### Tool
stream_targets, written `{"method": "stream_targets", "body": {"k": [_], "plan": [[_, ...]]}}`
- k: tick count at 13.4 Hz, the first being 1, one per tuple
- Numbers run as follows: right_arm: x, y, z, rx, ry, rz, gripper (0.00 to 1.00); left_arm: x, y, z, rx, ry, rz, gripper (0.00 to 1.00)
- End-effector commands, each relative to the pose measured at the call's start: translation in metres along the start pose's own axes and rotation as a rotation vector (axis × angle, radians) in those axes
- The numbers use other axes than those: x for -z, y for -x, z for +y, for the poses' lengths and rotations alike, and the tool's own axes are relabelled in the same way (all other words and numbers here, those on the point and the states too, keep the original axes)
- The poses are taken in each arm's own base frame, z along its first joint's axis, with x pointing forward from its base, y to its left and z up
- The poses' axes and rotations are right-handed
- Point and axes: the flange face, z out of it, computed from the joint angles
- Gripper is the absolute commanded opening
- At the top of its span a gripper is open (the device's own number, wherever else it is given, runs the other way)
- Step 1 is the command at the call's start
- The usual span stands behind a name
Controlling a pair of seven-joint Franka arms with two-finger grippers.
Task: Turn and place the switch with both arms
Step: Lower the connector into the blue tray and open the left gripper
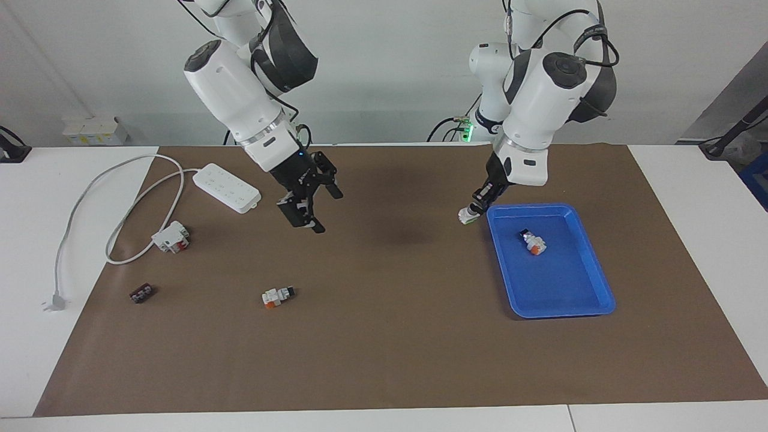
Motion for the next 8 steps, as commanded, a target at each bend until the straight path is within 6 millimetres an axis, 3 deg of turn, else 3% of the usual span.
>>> {"method": "stream_targets", "body": {"k": [1,8], "plan": [[0.025,-0.004,0.007,-0.103,0.070,-0.090,1.00,0.005,-0.021,-0.030,-0.160,-0.041,0.016,0.00],[0.025,0.001,0.007,-0.278,0.121,-0.166,1.00,0.008,-0.090,-0.105,-0.387,-0.041,0.036,0.00]]}}
